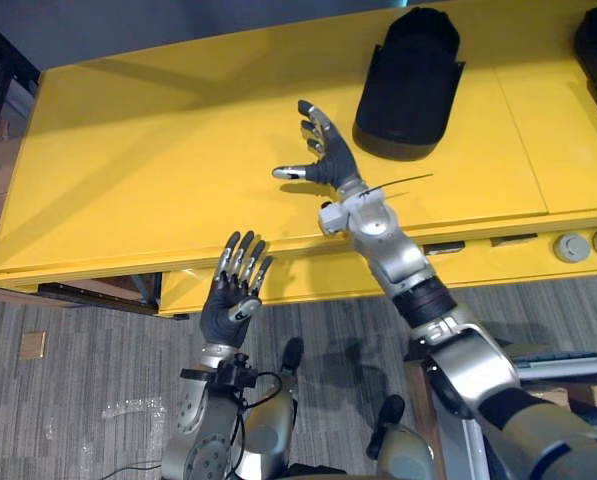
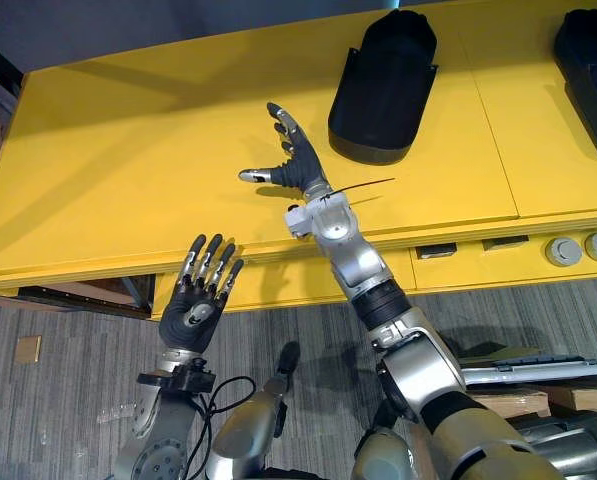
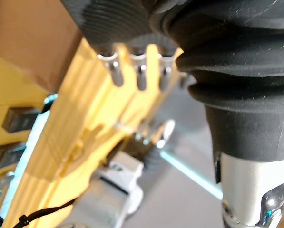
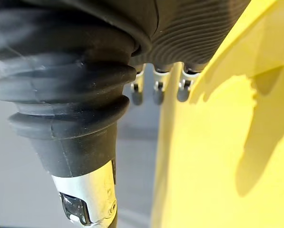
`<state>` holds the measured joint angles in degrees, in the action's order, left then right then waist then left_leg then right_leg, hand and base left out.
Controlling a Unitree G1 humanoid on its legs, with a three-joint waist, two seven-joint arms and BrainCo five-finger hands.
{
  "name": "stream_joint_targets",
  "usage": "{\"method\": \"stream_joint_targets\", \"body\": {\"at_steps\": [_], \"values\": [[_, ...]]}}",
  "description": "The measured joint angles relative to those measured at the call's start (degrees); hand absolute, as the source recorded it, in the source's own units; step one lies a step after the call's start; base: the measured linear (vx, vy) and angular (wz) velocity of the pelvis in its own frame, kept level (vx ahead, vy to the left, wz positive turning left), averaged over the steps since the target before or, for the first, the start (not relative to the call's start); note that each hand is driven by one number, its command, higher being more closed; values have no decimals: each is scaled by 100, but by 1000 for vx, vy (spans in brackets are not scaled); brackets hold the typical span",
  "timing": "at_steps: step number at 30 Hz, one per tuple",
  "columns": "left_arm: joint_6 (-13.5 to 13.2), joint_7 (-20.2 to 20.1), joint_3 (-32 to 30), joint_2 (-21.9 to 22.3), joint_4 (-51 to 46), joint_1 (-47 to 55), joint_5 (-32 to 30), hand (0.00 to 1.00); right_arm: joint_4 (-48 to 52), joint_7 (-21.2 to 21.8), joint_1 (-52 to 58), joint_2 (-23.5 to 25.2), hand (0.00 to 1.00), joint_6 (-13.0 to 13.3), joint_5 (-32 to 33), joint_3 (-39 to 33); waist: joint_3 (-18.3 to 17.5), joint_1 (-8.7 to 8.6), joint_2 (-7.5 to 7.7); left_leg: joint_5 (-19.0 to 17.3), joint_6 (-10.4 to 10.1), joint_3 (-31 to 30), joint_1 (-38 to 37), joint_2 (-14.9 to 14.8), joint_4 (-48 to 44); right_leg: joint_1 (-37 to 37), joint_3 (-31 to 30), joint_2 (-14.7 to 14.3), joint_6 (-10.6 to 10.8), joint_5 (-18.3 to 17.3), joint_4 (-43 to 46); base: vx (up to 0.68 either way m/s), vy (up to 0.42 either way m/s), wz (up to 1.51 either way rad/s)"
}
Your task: Walk over and take plastic housings, then place them on the shelf
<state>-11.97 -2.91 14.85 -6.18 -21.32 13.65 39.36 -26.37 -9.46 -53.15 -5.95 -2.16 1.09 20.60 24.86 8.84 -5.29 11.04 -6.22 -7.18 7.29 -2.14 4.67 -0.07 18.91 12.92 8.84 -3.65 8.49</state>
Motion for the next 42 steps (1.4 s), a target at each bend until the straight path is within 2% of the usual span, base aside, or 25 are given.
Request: {"method": "stream_joint_targets", "body": {"at_steps": [3,6,10,13,17,22,36,42], "values": [[-19,7,2,2,8,1,-3,0,-112,-203,1,36,0,11,-138,-9,-5,-4,10,1,1,-3,33,0,0,-24,4,-2,6,4,10,2,-40,1],[-21,35,8,3,55,-1,-5,0,-183,-425,7,86,0,-98,-135,-7,-5,-12,11,16,19,-2,85,5,-1,-78,-3,-4,16,13,48,4,-22,0],[-21,55,57,3,67,-2,-66,0,-249,-1106,7,250,0,-305,-130,-31,-6,-12,13,17,19,-4,76,5,-1,-82,-3,-1,15,13,55,-3,-26,1],[-21,171,222,14,128,-8,-168,0,-453,-1709,-11,455,0,-271,-68,-176,-7,-12,13,23,27,-1,71,0,-1,-92,-10,5,10,9,82,-21,-22,0],[-21,276,237,67,284,-24,-166,0,-625,-2111,-24,596,0,-123,70,-392,-7,-14,13,28,33,8,72,-8,1,-122,-23,8,-23,-12,89,-9,-5,-1],[-21,345,340,101,290,-26,-166,0,-701,-2298,-27,638,0,-3,272,-538,-7,-20,13,13,13,45,84,-15,1,-181,-73,12,-35,-21,132,-34,-25,-5],[-13,455,520,110,469,-69,-163,0,-602,-2573,61,776,0,-21,395,-654,-59,-72,33,35,41,142,82,-19,0,-263,-183,15,-9,-5,181,-7,-28,-3],[-13,491,664,110,473,-79,-163,0,-560,-2728,253,769,0,-89,392,-822,-190,-197,94,35,41,163,75,-25,1,-269,-208,13,-20,-10,177,-11,-34,-2]]}}
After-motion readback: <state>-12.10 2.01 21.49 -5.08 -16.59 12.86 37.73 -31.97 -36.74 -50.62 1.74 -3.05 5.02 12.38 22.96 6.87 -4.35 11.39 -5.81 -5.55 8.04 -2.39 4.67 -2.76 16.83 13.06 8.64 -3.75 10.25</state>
